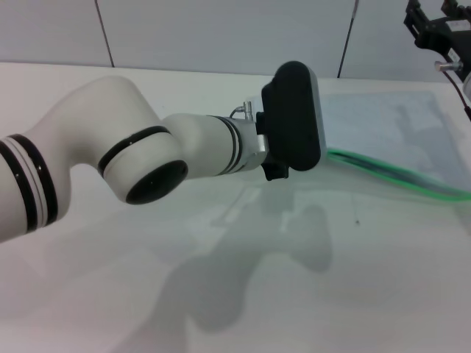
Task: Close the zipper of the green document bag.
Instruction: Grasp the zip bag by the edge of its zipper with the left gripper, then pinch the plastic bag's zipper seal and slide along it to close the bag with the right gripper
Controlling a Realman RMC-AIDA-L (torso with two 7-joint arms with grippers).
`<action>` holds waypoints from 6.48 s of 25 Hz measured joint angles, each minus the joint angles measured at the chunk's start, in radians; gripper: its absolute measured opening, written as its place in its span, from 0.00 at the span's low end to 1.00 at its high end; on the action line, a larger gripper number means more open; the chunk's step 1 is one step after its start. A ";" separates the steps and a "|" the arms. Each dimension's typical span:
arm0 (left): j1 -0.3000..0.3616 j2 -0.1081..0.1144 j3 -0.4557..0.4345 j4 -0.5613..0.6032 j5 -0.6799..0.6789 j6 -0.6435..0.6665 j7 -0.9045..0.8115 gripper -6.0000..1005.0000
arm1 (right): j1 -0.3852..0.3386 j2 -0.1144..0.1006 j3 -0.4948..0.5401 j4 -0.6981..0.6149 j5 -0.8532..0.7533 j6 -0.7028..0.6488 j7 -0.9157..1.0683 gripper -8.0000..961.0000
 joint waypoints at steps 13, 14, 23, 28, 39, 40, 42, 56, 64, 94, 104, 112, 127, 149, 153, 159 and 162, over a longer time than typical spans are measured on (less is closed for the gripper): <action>0.072 0.005 -0.052 0.007 -0.024 0.088 -0.009 0.10 | -0.010 -0.039 -0.122 -0.055 -0.172 -0.007 0.289 0.63; 0.079 0.005 -0.055 0.014 -0.023 0.089 -0.009 0.10 | -0.010 -0.050 -0.123 -0.061 -0.219 -0.011 0.336 0.63; 0.144 0.012 -0.084 0.101 -0.010 0.129 0.013 0.10 | -0.012 -0.172 -0.116 -0.052 -0.583 -0.247 0.728 0.61; 0.178 0.015 -0.094 0.142 -0.009 0.152 0.025 0.10 | -0.003 -0.213 -0.116 -0.034 -0.704 -0.341 0.777 0.60; 0.200 0.020 -0.099 0.180 -0.009 0.152 0.026 0.09 | 0.038 -0.261 -0.093 -0.031 -0.970 -0.452 0.839 0.60; 0.202 0.020 -0.099 0.182 -0.009 0.152 0.026 0.09 | 0.038 -0.266 -0.083 -0.031 -0.991 -0.469 0.840 0.60; 0.210 0.021 -0.102 0.196 -0.009 0.152 0.026 0.09 | 0.041 -0.274 -0.062 -0.031 -1.041 -0.501 0.842 0.60; 0.252 0.043 -0.124 0.275 -0.021 0.137 0.026 0.09 | 0.040 -0.243 0.075 -0.059 -1.276 -0.477 0.723 0.59; 0.258 0.045 -0.136 0.288 -0.022 0.128 0.026 0.09 | -0.035 -0.191 0.159 -0.204 -1.402 -0.373 0.662 0.59; 0.244 0.053 -0.153 0.301 -0.075 0.112 0.024 0.09 | -0.214 -0.004 0.420 -0.606 -1.904 -0.331 0.674 0.56; 0.234 0.049 -0.143 0.299 -0.077 0.111 0.025 0.09 | -0.204 -0.003 0.330 -0.623 -1.896 -0.215 0.673 0.55; 0.230 0.046 -0.140 0.300 -0.077 0.101 0.026 0.09 | -0.200 -0.003 0.329 -0.623 -1.895 -0.206 0.673 0.55; 0.231 0.050 -0.140 0.306 -0.077 0.086 0.026 0.09 | -0.196 -0.006 0.321 -0.616 -1.898 -0.215 0.680 0.36; 0.228 0.053 -0.139 0.325 -0.068 0.058 0.026 0.09 | -0.198 -0.008 0.275 -0.635 -1.903 -0.178 0.694 0.29; 0.229 0.052 -0.139 0.331 -0.067 0.058 0.027 0.09 | -0.198 -0.008 0.275 -0.635 -1.903 -0.170 0.693 0.29; 0.229 0.053 -0.139 0.332 -0.067 0.058 0.027 0.09 | -0.197 -0.008 0.271 -0.633 -1.906 -0.164 0.689 0.30; 0.229 0.053 -0.138 0.332 -0.067 0.057 0.027 0.09 | -0.197 -0.008 0.263 -0.634 -1.918 -0.155 0.689 0.30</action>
